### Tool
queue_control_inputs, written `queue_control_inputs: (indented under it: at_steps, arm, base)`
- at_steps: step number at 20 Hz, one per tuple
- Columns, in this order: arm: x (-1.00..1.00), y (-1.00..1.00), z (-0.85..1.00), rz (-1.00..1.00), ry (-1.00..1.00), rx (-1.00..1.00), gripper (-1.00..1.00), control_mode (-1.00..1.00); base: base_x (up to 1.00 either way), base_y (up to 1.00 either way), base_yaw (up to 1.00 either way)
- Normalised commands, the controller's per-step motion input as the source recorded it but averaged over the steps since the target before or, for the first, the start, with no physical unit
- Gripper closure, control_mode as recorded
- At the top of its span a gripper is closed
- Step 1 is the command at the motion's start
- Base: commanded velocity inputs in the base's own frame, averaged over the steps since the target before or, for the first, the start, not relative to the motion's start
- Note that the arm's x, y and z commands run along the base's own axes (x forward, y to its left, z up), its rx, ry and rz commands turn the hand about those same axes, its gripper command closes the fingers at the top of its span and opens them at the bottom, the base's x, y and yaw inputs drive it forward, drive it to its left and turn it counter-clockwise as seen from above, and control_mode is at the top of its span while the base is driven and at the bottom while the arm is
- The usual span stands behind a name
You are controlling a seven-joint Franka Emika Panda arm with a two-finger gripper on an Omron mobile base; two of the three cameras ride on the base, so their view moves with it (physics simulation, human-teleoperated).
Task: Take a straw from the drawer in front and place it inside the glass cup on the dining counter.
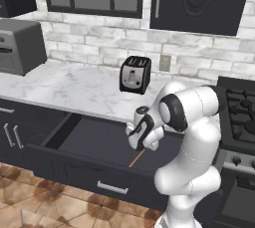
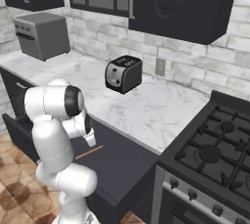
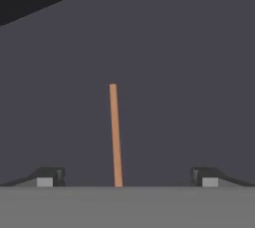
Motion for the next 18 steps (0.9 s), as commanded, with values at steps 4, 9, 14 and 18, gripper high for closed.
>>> queue_control_inputs:
  at_steps: [4, 9, 14, 18]
  arm:
    - [0.09, 0.00, -0.33, 0.00, 0.00, 0.00, -1.00, -1.00]
    - [0.17, 0.00, -0.31, 0.00, 0.02, 0.01, -1.00, -1.00]
    - [0.18, -0.01, -0.28, 0.00, 0.06, 0.01, -1.00, -1.00]
    - [0.20, -0.01, -0.27, 0.00, 0.07, 0.01, -1.00, -1.00]
  base:
    - [0.00, 0.00, 0.00]
    - [0.00, 0.00, 0.00]
    - [0.00, 0.00, 0.00]
    - [0.00, 0.00, 0.00]
